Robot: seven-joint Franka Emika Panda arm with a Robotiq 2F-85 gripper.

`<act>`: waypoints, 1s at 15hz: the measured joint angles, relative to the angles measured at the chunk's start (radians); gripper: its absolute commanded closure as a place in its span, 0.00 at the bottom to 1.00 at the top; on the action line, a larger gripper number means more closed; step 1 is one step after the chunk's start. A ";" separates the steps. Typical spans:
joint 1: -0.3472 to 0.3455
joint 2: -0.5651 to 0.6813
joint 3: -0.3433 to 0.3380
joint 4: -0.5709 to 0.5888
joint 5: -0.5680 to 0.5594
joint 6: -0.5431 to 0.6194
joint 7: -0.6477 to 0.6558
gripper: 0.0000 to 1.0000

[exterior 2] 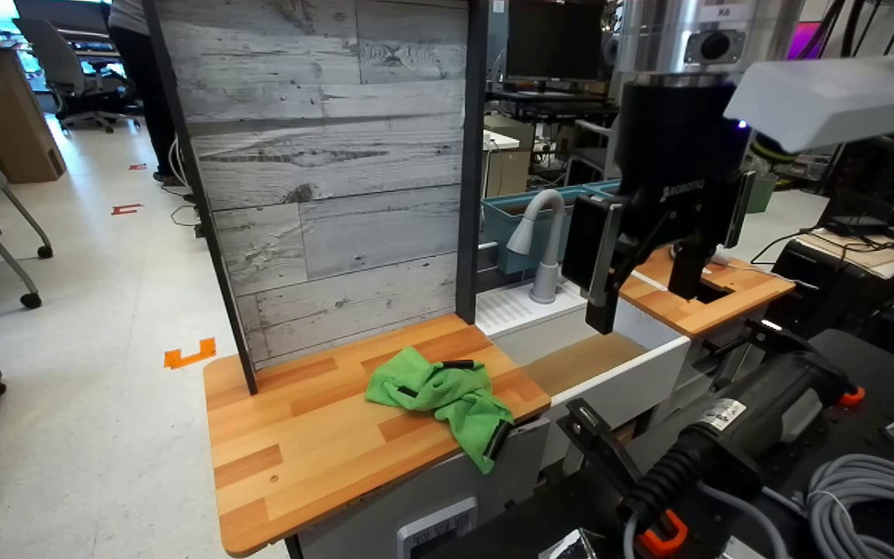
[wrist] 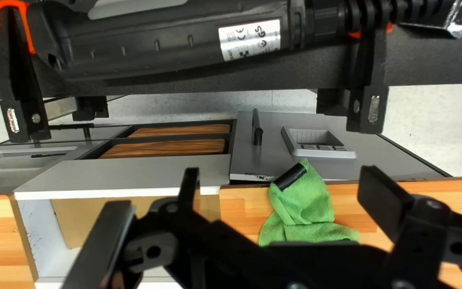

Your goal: Unfold the towel on the table

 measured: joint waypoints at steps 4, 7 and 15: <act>0.000 0.000 0.000 0.000 0.000 0.000 0.000 0.00; 0.000 0.000 0.000 0.000 0.000 0.000 0.000 0.00; 0.001 0.000 -0.027 0.105 -0.104 0.001 0.042 0.00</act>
